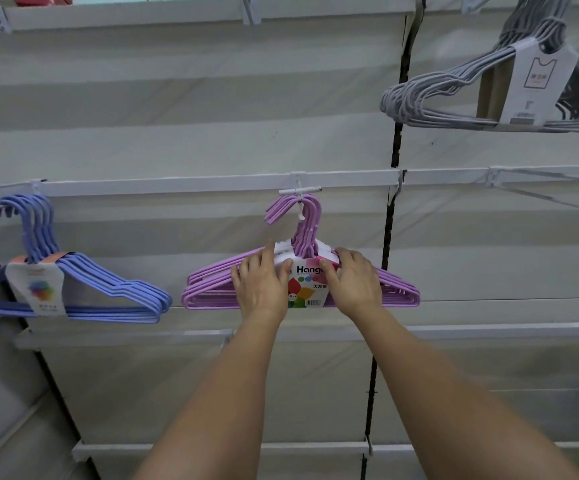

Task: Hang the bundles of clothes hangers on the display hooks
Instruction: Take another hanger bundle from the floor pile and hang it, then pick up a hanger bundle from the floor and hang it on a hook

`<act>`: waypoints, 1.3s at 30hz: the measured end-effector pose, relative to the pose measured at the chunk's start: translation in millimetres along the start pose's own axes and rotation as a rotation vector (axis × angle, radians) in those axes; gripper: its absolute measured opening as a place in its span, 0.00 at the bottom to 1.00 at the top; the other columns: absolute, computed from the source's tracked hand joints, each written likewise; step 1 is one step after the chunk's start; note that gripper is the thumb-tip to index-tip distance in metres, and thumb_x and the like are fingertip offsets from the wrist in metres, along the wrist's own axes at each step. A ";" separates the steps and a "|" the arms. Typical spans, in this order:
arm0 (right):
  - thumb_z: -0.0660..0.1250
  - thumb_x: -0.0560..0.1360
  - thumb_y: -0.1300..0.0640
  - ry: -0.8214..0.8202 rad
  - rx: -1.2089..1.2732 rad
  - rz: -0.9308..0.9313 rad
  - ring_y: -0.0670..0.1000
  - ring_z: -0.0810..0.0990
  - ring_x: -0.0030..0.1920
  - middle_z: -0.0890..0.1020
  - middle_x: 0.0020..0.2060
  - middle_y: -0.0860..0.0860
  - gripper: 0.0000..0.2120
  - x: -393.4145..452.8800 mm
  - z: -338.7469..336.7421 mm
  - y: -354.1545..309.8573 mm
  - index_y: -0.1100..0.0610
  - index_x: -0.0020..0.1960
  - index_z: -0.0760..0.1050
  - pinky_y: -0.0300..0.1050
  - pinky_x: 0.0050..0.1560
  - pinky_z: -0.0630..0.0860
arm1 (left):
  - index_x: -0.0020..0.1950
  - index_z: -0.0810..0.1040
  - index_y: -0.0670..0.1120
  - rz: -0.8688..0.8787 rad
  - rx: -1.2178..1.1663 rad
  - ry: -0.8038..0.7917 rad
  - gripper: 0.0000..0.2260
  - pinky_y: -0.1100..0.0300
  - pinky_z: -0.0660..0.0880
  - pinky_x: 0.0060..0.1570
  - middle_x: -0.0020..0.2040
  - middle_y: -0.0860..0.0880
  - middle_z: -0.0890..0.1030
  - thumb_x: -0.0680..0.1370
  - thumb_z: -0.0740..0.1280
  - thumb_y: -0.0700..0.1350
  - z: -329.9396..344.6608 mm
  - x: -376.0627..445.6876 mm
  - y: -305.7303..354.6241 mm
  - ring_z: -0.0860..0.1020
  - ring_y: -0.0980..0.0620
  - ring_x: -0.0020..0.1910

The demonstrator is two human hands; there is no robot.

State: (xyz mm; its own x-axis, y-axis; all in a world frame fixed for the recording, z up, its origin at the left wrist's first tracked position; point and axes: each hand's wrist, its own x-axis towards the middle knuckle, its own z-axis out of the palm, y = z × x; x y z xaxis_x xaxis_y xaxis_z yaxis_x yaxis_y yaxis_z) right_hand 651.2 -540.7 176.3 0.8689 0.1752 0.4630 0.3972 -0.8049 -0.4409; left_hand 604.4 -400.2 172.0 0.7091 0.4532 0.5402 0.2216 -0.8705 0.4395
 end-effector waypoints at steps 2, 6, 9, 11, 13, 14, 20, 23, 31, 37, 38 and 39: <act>0.52 0.80 0.41 -0.003 0.018 0.011 0.55 0.68 0.67 0.71 0.67 0.54 0.26 -1.3 -1.8 -1.0 0.55 0.72 0.65 0.52 0.68 0.64 | 0.73 0.65 0.51 0.015 -0.013 -0.019 0.21 0.46 0.51 0.74 0.70 0.50 0.70 0.81 0.54 0.57 -2.8 0.0 -0.2 0.64 0.48 0.71; 0.52 0.81 0.44 0.021 -0.004 0.020 0.55 0.67 0.68 0.71 0.68 0.54 0.24 -7.5 -4.8 -5.2 0.54 0.72 0.65 0.52 0.70 0.62 | 0.73 0.65 0.51 0.029 -0.067 -0.032 0.20 0.46 0.54 0.73 0.70 0.50 0.70 0.82 0.56 0.53 -9.6 -4.6 -1.6 0.64 0.48 0.70; 0.52 0.82 0.45 0.044 -0.032 0.028 0.54 0.65 0.69 0.70 0.69 0.53 0.23 -18.2 -6.3 -8.4 0.53 0.73 0.63 0.52 0.72 0.58 | 0.75 0.61 0.51 0.086 -0.028 -0.027 0.21 0.48 0.55 0.74 0.71 0.49 0.68 0.82 0.56 0.52 -13.6 -16.5 -6.0 0.63 0.48 0.71; 0.52 0.82 0.46 0.059 -0.041 0.049 0.54 0.63 0.71 0.68 0.70 0.52 0.23 -27.4 -8.0 -9.6 0.53 0.74 0.61 0.52 0.73 0.57 | 0.76 0.57 0.51 0.132 0.000 -0.032 0.23 0.50 0.53 0.75 0.74 0.48 0.64 0.82 0.56 0.52 -14.2 -24.7 -9.9 0.60 0.48 0.74; 0.52 0.82 0.46 0.071 -0.053 0.066 0.55 0.61 0.73 0.66 0.72 0.53 0.24 -38.6 -9.2 -11.4 0.53 0.75 0.59 0.53 0.74 0.56 | 0.77 0.54 0.50 0.141 0.009 -0.024 0.24 0.50 0.50 0.75 0.76 0.48 0.60 0.82 0.56 0.51 -16.0 -33.3 -14.0 0.56 0.47 0.76; 0.52 0.82 0.46 0.075 -0.058 0.073 0.55 0.60 0.73 0.65 0.72 0.53 0.24 -44.4 -9.6 -12.1 0.54 0.75 0.59 0.54 0.75 0.55 | 0.77 0.54 0.50 0.139 0.009 -0.019 0.25 0.51 0.49 0.75 0.76 0.47 0.59 0.82 0.56 0.50 -16.9 -38.0 -15.5 0.54 0.47 0.76; 0.53 0.82 0.47 0.054 -0.063 0.156 0.55 0.64 0.71 0.66 0.72 0.55 0.24 -81.8 -9.4 -9.4 0.56 0.74 0.62 0.51 0.72 0.59 | 0.75 0.60 0.48 0.183 -0.084 -0.004 0.23 0.52 0.53 0.74 0.74 0.47 0.63 0.81 0.60 0.47 -14.9 -72.5 -22.0 0.58 0.48 0.74; 0.53 0.82 0.48 0.030 -0.061 0.179 0.56 0.66 0.69 0.68 0.70 0.55 0.23 -106.9 -8.0 1.8 0.57 0.73 0.63 0.50 0.69 0.62 | 0.74 0.63 0.47 0.192 -0.129 -0.075 0.21 0.54 0.59 0.71 0.72 0.48 0.66 0.81 0.59 0.46 -3.9 -90.9 -20.6 0.63 0.49 0.71; 0.51 0.82 0.48 0.002 -0.110 0.358 0.57 0.71 0.64 0.74 0.65 0.55 0.21 -178.0 -27.5 54.5 0.56 0.70 0.67 0.50 0.61 0.67 | 0.75 0.62 0.49 0.208 -0.221 -0.315 0.21 0.54 0.64 0.68 0.70 0.49 0.69 0.82 0.56 0.49 24.7 -149.0 10.0 0.66 0.49 0.69; 0.52 0.82 0.47 0.022 -0.171 0.534 0.57 0.71 0.65 0.74 0.66 0.55 0.21 -249.5 -58.6 109.5 0.56 0.71 0.67 0.48 0.62 0.65 | 0.73 0.65 0.46 0.303 -0.261 -0.475 0.20 0.55 0.63 0.65 0.70 0.47 0.70 0.82 0.55 0.49 40.1 -213.8 54.3 0.68 0.48 0.68; 0.52 0.82 0.47 0.022 -0.181 0.565 0.57 0.70 0.66 0.73 0.66 0.55 0.21 -264.0 -65.2 118.9 0.56 0.71 0.66 0.47 0.62 0.65 | 0.73 0.66 0.46 0.317 -0.275 -0.500 0.19 0.55 0.64 0.65 0.69 0.46 0.71 0.82 0.55 0.49 41.5 -226.0 62.2 0.69 0.47 0.67; 0.52 0.82 0.47 0.027 -0.192 0.595 0.57 0.71 0.66 0.73 0.66 0.55 0.22 -280.8 -73.0 129.3 0.56 0.71 0.66 0.47 0.62 0.66 | 0.72 0.67 0.46 0.333 -0.289 -0.527 0.19 0.54 0.65 0.64 0.68 0.46 0.71 0.82 0.55 0.49 42.3 -240.7 70.9 0.69 0.47 0.66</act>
State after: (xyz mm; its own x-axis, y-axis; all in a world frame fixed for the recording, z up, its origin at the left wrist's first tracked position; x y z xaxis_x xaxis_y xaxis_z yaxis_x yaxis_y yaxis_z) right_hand 437.0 -735.4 45.4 0.9163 -0.3466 0.2005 -0.2147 -0.8481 -0.4844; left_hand 477.7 -579.1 42.8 0.9557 -0.0478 0.2904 -0.2005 -0.8280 0.5236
